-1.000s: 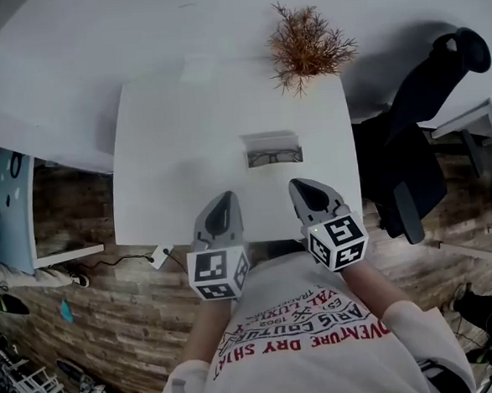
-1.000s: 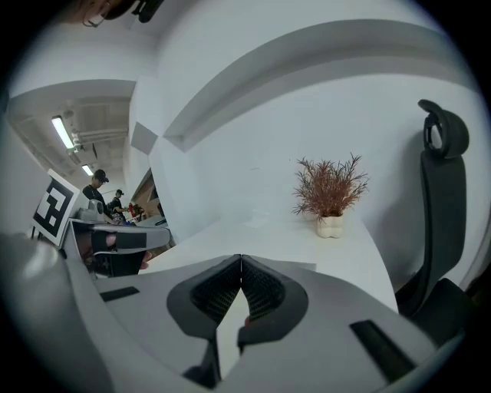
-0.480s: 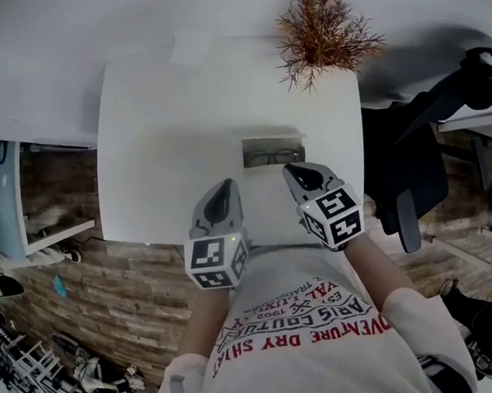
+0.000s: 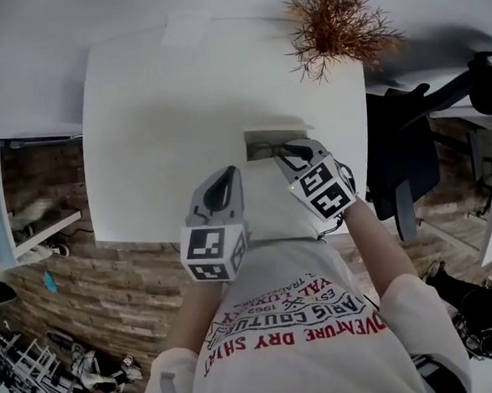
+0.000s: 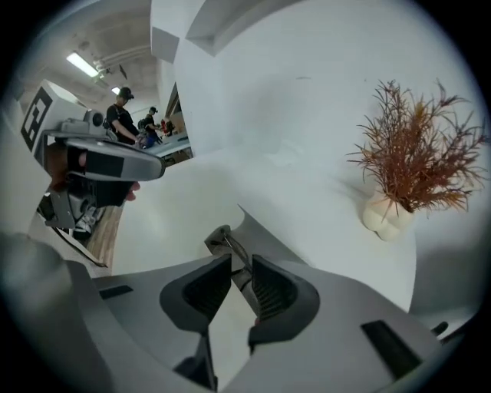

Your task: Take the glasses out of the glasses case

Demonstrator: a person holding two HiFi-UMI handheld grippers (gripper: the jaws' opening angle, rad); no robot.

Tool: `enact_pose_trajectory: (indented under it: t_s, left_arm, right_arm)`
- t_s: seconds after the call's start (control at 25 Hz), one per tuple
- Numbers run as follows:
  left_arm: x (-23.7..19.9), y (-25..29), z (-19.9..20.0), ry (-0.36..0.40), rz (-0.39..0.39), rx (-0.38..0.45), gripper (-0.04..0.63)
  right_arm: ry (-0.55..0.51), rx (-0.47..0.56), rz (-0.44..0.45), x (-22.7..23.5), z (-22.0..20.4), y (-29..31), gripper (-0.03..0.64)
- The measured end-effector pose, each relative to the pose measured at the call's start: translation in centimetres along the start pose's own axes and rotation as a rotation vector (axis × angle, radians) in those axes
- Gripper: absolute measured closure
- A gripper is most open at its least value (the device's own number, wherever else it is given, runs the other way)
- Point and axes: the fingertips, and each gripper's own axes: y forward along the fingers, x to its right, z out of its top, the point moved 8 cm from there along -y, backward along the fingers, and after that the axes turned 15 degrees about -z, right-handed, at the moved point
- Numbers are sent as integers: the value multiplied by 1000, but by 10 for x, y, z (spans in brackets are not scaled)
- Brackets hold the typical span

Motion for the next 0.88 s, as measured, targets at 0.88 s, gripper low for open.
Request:
enact_pose_trajectory:
  t_s: [0.88]
  left_arm:
    - [-28, -10, -15, -102, 4, -19, 594]
  right_arm:
    - [-591, -166, 98, -3, 2, 44, 588]
